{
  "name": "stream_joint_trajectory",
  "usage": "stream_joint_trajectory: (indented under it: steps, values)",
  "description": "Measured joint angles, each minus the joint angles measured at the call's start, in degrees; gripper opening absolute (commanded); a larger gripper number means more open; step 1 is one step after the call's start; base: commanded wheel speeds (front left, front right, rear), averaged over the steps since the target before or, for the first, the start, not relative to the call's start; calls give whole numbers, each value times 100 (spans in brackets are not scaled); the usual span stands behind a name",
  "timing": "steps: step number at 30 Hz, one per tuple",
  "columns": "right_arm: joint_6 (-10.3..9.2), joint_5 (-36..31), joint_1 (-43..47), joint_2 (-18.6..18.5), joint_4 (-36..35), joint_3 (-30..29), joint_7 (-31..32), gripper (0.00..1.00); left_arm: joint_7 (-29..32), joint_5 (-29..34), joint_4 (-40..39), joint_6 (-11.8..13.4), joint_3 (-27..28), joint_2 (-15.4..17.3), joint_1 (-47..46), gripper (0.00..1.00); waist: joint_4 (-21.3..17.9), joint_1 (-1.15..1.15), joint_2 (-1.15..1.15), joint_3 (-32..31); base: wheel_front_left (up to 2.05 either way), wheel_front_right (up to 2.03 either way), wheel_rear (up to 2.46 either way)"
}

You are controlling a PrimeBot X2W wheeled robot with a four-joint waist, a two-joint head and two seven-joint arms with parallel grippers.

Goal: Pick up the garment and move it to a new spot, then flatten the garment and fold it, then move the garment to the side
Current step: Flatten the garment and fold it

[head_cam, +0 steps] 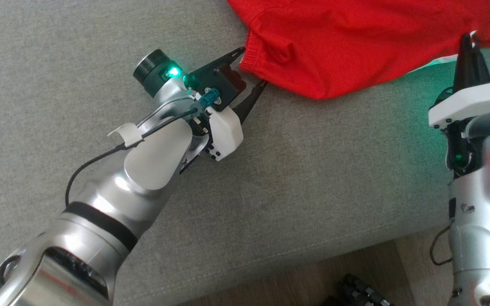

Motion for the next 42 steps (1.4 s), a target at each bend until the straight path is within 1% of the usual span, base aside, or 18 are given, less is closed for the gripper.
stream_joint_trajectory:
  steps: [1,2,3,5,9,16,20,23,27,31,35,38,42]
  values:
    - [0,1,-1,0,2,8,-18,0,0,0,0,0,-1,0,0,100,-4,0,0,5,0,0,0]
    - [0,2,-1,0,3,16,-20,0,0,0,0,0,-7,-1,-1,91,-7,0,0,10,0,0,0]
    - [0,9,-1,0,4,22,-21,0,0,0,-1,-1,-15,-3,-2,47,-9,0,0,16,0,0,0]
    - [0,10,-2,0,13,24,-21,0,0,-1,-26,-1,-48,-5,-2,0,-8,0,0,25,0,0,0]
    - [0,9,-5,0,21,18,-22,0,-1,-20,-142,-1,-126,-22,-16,0,18,0,0,32,0,0,0]
    - [0,7,-6,0,18,29,-64,0,-1,-162,-444,-1,-65,-2,-20,0,184,0,0,-104,0,0,0]
    - [0,-10,-6,-13,-88,274,-62,0,-1,-272,-630,-2,1,85,94,0,335,0,0,-322,0,0,0]
    - [0,12,-5,-134,-178,557,-25,0,-1,-370,-744,-2,26,214,252,0,475,0,0,-542,0,0,0]
    - [0,233,-7,-498,-272,894,41,0,0,-571,-878,-3,35,382,442,0,692,0,0,-886,0,0,0]
    - [0,530,-9,-761,-325,1168,68,0,0,-872,-977,-7,31,575,527,0,912,0,0,-1270,0,0,0]
    - [0,902,-25,-881,-341,1243,75,0,0,-1178,-1095,-7,41,828,534,0,1119,0,0,-1658,0,0,0]
    - [0,1240,-25,-887,-391,1272,89,0,0,-1324,-1268,-7,105,982,534,0,1264,0,0,-1935,0,0,0]
    - [0,1313,-12,-893,-522,1368,103,0,0,-1501,-1493,-7,264,1103,537,0,1391,0,0,-2185,0,0,0]
